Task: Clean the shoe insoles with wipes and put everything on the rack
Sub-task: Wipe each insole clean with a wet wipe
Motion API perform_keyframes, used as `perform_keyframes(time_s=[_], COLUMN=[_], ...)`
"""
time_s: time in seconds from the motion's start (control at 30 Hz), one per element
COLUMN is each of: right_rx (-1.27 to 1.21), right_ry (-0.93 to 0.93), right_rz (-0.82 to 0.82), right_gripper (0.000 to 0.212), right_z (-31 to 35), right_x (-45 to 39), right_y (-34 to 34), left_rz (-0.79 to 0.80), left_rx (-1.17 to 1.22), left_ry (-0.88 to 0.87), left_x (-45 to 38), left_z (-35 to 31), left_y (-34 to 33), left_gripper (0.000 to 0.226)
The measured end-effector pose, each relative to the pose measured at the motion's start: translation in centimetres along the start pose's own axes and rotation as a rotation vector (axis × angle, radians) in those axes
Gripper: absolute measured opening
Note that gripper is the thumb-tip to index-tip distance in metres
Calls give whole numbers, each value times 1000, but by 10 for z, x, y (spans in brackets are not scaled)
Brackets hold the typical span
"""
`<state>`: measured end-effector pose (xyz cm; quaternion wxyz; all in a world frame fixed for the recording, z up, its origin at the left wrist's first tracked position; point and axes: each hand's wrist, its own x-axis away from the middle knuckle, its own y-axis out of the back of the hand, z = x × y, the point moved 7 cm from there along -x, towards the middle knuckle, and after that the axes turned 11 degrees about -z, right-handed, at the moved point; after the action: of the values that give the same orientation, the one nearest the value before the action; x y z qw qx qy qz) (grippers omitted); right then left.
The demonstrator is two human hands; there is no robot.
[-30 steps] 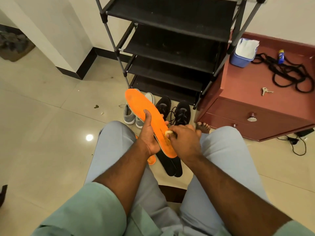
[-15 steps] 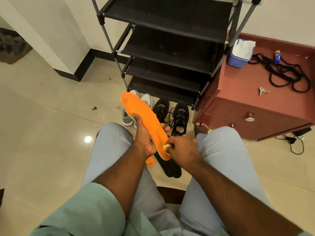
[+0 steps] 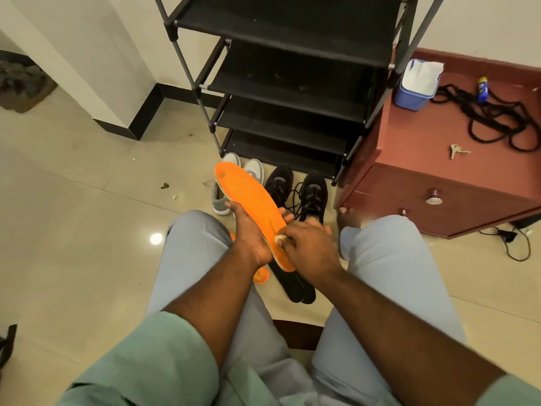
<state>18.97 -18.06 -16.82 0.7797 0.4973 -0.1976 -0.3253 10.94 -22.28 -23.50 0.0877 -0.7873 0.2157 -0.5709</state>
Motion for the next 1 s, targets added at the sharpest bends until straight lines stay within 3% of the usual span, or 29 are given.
perform_keyframes(time_s=[0.1,0.3,0.4,0.5,0.67,0.87,0.93,1.0], right_rx=[-17,-48,87,6,-103,32,1,-80], right_ry=[-41,41,12,-101,148,34,43,176], right_rz=[-93,39,-41,-114,134,-178,-171,-60], right_gripper=[24,20,22,22,21,23,21,20], right_z=[-3,2,-11,-32,-23,-49,-52,-42], right_x=[-17,-6,-23,-30,-10,-44,-44,-29], right_y=[7,-5,2,10,-2,30,31,24], left_rz=[12,79,181,205,156,287,291,263], left_rx=[-72,-115,-256,-368,-368,-492,-504,-514], left_ry=[23,87,125,160,117,207,222,208], left_x=[0,-1,11,14,6,18,16,10], left_z=[13,9,22,27,17,31,31,28], left_y=[-1,-4,-17,-18,-14,-19,-17,-14], left_gripper=[108,109,99,94,93,97,98,99])
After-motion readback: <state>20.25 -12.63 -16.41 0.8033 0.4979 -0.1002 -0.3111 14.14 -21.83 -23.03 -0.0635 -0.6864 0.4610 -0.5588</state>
